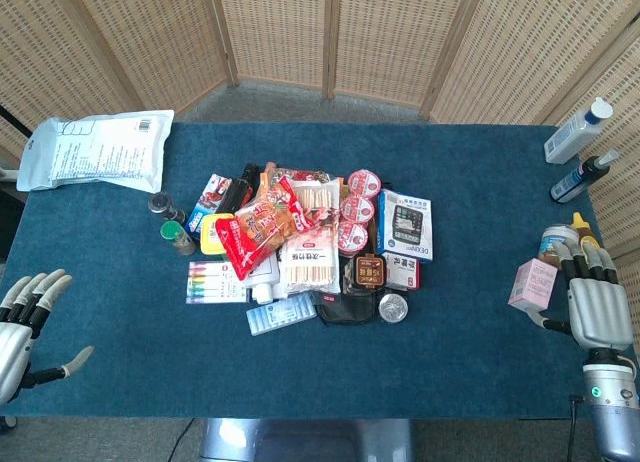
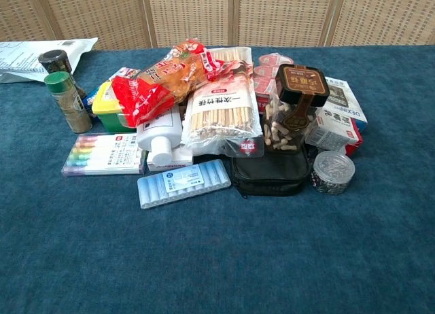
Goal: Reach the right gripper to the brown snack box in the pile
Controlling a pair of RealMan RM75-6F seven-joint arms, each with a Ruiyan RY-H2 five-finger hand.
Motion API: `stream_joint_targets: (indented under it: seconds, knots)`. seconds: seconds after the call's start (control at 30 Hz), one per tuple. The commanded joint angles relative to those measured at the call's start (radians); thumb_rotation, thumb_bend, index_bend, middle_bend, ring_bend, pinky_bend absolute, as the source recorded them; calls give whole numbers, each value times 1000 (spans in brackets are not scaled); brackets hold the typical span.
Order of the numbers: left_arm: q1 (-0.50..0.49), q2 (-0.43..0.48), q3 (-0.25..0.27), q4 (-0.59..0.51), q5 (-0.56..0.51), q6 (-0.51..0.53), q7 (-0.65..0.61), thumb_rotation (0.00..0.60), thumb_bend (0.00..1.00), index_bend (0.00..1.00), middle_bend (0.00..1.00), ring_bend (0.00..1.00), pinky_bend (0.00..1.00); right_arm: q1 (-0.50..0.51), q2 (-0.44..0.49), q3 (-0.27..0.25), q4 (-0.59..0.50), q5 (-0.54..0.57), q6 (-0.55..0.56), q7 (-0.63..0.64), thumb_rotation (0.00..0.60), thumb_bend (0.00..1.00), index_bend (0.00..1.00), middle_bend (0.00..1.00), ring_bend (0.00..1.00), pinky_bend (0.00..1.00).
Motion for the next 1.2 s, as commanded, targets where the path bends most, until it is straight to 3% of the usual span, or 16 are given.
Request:
stream_joint_targets:
  seconds: [0.03, 0.17, 0.43, 0.7, 1.2]
  knots:
    - [-4, 1, -1, -4, 1, -7, 4, 402, 281, 0, 52, 1, 0, 1, -4, 3, 1, 2, -9, 13, 500, 144, 0, 0, 0, 0]
    - [-12, 7, -3, -12, 8, -13, 13, 403, 284, 0, 52, 0, 0, 4, 2, 6, -5, -9, -54, 116, 502, 145, 0, 0, 0, 0]
    - [-29, 43, -18, -52, 38, -2, 32, 403, 283, 0, 50, 0, 0, 22, 36, -3, 9, -107, -168, 442, 499, 143, 0, 0, 0, 0]
    - [-36, 52, -17, -64, 43, -7, 35, 402, 284, 0, 50, 0, 0, 66, -9, -26, 56, -216, -247, 669, 496, 142, 0, 0, 0, 0]
    - [-22, 74, -14, -71, 37, 13, 42, 401, 281, 0, 49, 0, 0, 185, -175, -23, 219, -299, -335, 882, 493, 131, 0, 0, 0, 0]
